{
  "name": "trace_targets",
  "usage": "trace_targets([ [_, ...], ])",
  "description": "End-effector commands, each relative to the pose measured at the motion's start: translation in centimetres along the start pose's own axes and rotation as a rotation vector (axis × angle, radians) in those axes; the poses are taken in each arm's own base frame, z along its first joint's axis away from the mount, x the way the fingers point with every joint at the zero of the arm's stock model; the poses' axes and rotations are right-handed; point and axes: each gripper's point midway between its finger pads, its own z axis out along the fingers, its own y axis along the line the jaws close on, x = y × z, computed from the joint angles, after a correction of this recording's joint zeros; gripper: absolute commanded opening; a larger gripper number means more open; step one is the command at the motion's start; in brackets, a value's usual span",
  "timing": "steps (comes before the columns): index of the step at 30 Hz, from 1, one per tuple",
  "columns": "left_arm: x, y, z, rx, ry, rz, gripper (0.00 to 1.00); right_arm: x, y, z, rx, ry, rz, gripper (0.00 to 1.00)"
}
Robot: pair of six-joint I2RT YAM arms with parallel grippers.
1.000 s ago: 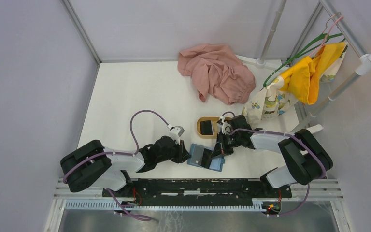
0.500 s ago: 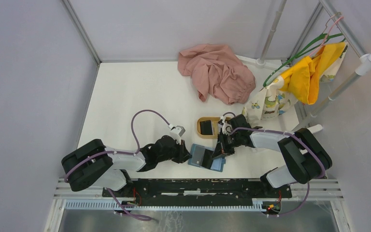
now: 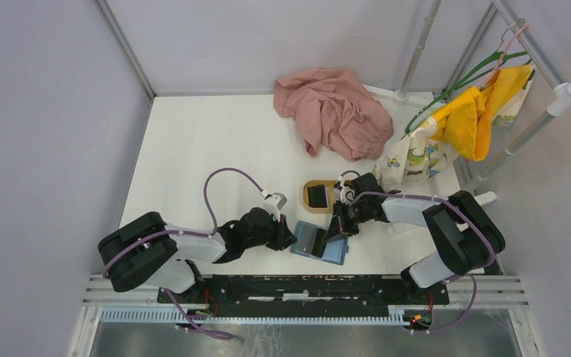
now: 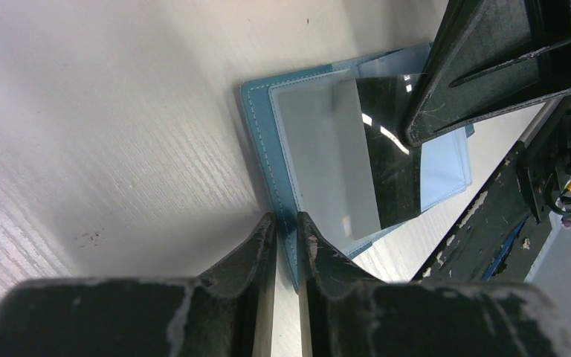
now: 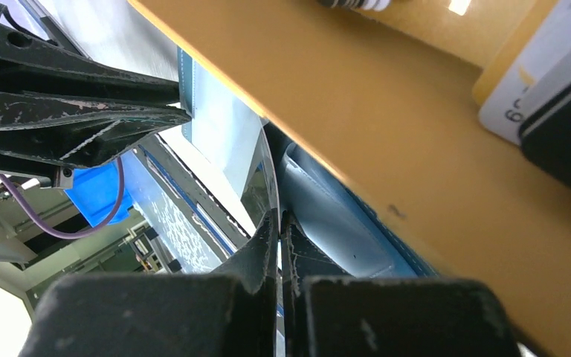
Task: Put the credit cards into the card holder
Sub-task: Insert the credit card into the card holder.
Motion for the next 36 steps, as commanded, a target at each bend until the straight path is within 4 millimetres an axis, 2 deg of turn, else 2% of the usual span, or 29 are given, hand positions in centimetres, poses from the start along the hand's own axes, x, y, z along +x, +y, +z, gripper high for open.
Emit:
trace_targets([
  [1, -1.8, -2.8, 0.4, 0.101, -0.042, 0.025, 0.21, 0.3, -2.5, 0.5, 0.112, 0.011, 0.081, 0.00],
  [7, -1.6, -3.0, 0.7, 0.110, -0.035, 0.023, 0.22, -0.2, -1.6, 0.7, 0.066, 0.005, 0.032, 0.00],
  [13, -1.9, -3.0, 1.0, 0.107, -0.044, 0.010, 0.25, -0.7, -1.0, 0.9, 0.054, -0.002, -0.018, 0.08],
  [17, -2.5, -2.6, 0.5, 0.073, -0.073, -0.007, 0.35, -1.1, -0.8, 0.9, 0.048, -0.010, -0.035, 0.10],
  [21, -3.6, -0.9, -0.7, -0.041, -0.120, -0.024, 0.46, -1.3, -0.5, 0.8, 0.037, -0.020, -0.046, 0.13],
  [24, -4.5, -1.0, -2.2, -0.061, -0.150, -0.024, 0.48, -1.4, -0.4, 0.7, 0.033, -0.030, -0.056, 0.16],
  [27, -5.4, -2.7, -3.4, -0.004, -0.174, -0.032, 0.47, -1.5, -0.2, 0.6, 0.029, -0.035, -0.064, 0.19],
  [30, -5.8, -5.2, -3.8, 0.066, -0.186, -0.038, 0.41, -1.6, 0.0, 0.5, 0.020, -0.042, -0.072, 0.21],
  [33, -5.3, -7.8, -3.1, 0.108, -0.173, -0.021, 0.37, -1.6, 0.1, 0.4, 0.015, -0.051, -0.080, 0.21],
  [36, -4.2, -10.4, -1.5, 0.111, -0.146, 0.023, 0.35, -1.6, 0.2, 0.3, 0.015, -0.055, -0.083, 0.21],
])
